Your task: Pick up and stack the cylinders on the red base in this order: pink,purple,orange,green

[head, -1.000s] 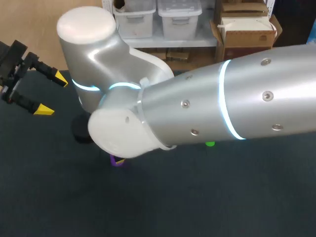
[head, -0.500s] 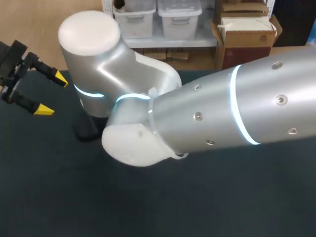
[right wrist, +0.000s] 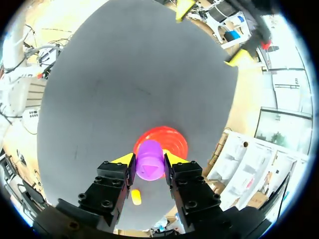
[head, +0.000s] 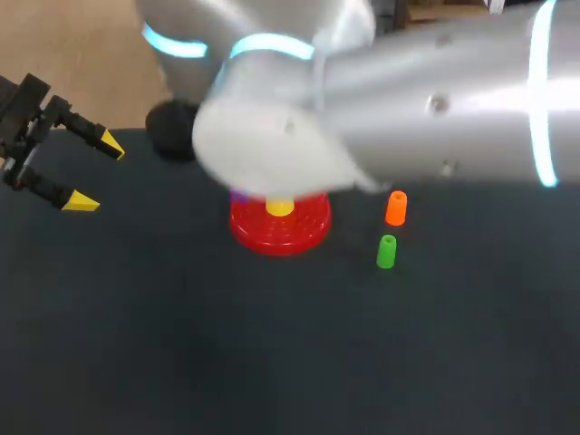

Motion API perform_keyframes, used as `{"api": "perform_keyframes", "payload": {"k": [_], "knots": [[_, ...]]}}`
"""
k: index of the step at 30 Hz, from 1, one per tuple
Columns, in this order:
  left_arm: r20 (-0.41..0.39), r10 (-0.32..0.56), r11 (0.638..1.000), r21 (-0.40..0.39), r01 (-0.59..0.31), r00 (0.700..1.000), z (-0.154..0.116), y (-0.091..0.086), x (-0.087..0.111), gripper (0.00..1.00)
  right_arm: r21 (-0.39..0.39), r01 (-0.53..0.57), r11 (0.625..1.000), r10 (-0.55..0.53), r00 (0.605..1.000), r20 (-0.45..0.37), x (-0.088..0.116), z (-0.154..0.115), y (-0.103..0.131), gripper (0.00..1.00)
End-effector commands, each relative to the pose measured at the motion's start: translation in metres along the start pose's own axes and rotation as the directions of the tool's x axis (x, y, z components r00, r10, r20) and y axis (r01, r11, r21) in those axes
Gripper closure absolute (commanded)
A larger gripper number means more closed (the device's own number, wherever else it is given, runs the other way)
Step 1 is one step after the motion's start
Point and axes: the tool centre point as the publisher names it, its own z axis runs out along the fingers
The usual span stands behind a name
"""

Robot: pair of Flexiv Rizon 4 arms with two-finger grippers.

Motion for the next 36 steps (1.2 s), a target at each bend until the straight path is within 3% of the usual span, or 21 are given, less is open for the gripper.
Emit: {"api": "perform_keyframes", "payload": {"k": [1,7,14,36], "knots": [[0.000,0.002,1.000,-0.001,-0.002,1.000,0.000,0.000,0.001,0.00,-0.084,0.006,0.996,-0.001,0.999,0.054,0.024,-0.020,-0.019,1.00],[0.000,0.002,1.000,-0.001,-0.002,1.000,0.000,0.000,0.001,0.00,-0.144,0.055,0.988,-0.039,0.993,0.108,0.049,-0.016,-0.038,1.00],[0.000,0.002,1.000,-0.001,-0.002,1.000,0.000,0.000,0.001,0.00,-0.170,0.061,0.984,-0.045,0.995,0.091,0.068,-0.010,-0.053,1.00],[0.000,0.002,1.000,-0.001,-0.002,1.000,0.000,0.000,0.001,0.00,-0.255,0.067,0.965,-0.055,0.997,0.054,0.081,0.019,-0.077,1.00]]}}
